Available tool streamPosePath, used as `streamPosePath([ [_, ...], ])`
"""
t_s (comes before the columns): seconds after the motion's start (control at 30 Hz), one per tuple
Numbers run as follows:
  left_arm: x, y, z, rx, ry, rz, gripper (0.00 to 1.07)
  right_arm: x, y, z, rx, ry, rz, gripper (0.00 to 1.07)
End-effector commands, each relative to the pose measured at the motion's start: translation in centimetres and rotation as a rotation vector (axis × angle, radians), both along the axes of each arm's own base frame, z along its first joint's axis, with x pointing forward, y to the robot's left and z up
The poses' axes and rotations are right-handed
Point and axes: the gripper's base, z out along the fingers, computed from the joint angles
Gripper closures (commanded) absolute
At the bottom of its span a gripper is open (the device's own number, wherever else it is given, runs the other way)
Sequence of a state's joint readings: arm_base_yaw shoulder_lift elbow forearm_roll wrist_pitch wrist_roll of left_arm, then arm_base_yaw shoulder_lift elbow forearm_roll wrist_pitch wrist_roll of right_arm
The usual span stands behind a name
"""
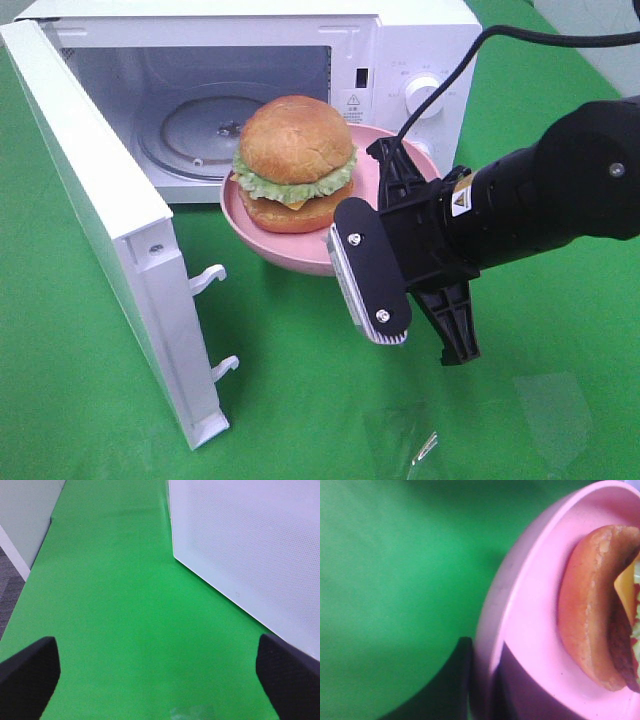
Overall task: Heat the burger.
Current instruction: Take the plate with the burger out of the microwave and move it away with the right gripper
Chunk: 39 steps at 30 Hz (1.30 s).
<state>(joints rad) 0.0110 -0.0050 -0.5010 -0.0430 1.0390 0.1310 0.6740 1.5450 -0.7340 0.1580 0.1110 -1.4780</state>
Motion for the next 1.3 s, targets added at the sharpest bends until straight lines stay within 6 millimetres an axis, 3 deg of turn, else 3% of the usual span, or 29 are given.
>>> streamPosePath([
  [0.03,-0.3,0.0,-0.1,0.0,-0.021,0.0,0.07,0.3,-0.4,1.7,0.086,-0.085,-0.045,1.07],
  [0.57,-0.3,0.0,-0.1,0.0,-0.021,0.0,0.07,-2.4,-2.7,2.7,0.06,-0.08,-0.065,1.07],
  [1.3,-0.3,0.0,-0.1,0.0,-0.021,0.0,0.07,-4.9,-7.6,6.6,0.039,-0.05,-0.437,1.07],
])
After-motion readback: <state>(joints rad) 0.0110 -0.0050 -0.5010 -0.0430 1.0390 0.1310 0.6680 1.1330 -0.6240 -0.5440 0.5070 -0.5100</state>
